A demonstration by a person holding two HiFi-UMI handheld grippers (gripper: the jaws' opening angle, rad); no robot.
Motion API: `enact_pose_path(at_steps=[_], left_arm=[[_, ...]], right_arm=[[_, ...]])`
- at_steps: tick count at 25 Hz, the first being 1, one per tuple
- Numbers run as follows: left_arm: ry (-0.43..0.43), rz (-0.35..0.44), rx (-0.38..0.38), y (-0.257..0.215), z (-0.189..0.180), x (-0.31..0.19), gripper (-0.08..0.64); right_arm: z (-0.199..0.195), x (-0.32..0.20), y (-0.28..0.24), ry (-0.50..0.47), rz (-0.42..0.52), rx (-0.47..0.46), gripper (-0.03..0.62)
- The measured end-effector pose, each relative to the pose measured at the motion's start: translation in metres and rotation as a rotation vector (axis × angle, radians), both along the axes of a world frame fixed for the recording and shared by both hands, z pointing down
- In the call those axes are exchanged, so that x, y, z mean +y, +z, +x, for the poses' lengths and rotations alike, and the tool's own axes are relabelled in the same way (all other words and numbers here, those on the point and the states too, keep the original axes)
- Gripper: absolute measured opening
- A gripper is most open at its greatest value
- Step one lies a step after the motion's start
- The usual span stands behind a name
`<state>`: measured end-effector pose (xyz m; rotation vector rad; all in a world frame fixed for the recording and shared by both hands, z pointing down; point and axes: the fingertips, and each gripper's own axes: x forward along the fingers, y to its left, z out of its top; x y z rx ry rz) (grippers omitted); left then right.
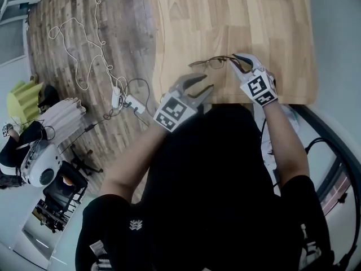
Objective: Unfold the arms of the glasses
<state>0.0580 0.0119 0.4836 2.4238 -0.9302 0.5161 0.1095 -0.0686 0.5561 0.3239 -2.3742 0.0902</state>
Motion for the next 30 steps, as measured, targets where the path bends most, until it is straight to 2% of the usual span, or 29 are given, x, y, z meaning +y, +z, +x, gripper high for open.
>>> enact_pose_path(at_steps=[4, 7, 10, 14, 17, 23, 28, 30], left_arm=[[-0.065, 0.002, -0.039, 0.006, -0.021, -0.017, 0.141], [-0.088, 0.001, -0.09, 0.018, -0.031, -0.028, 0.141], [-0.077, -0.005, -0.145, 0.031, -0.032, -0.037, 0.141], [-0.052, -0.025, -0.211, 0.057, -0.027, -0.055, 0.121], [-0.003, -0.054, -0.248, 0.075, -0.022, -0.061, 0.121], [0.086, -0.094, -0.251, 0.101, -0.02, -0.057, 0.121], [0.139, -0.107, -0.235, 0.114, -0.014, -0.051, 0.113], [0.152, -0.097, -0.231, 0.115, -0.01, -0.051, 0.076]], right_arm=[[-0.001, -0.033, 0.004, 0.01, 0.016, 0.01, 0.054], [0.004, -0.038, 0.009, 0.04, -0.011, 0.021, 0.055], [0.016, -0.025, 0.009, 0.098, -0.052, 0.018, 0.055], [0.024, 0.0, 0.001, 0.133, -0.029, -0.017, 0.054], [0.027, 0.017, -0.001, 0.145, -0.034, -0.035, 0.055], [0.025, 0.029, 0.007, 0.211, -0.064, -0.052, 0.055], [0.02, 0.035, 0.006, 0.299, -0.093, -0.111, 0.054], [0.023, 0.039, 0.007, 0.345, -0.114, -0.128, 0.054]])
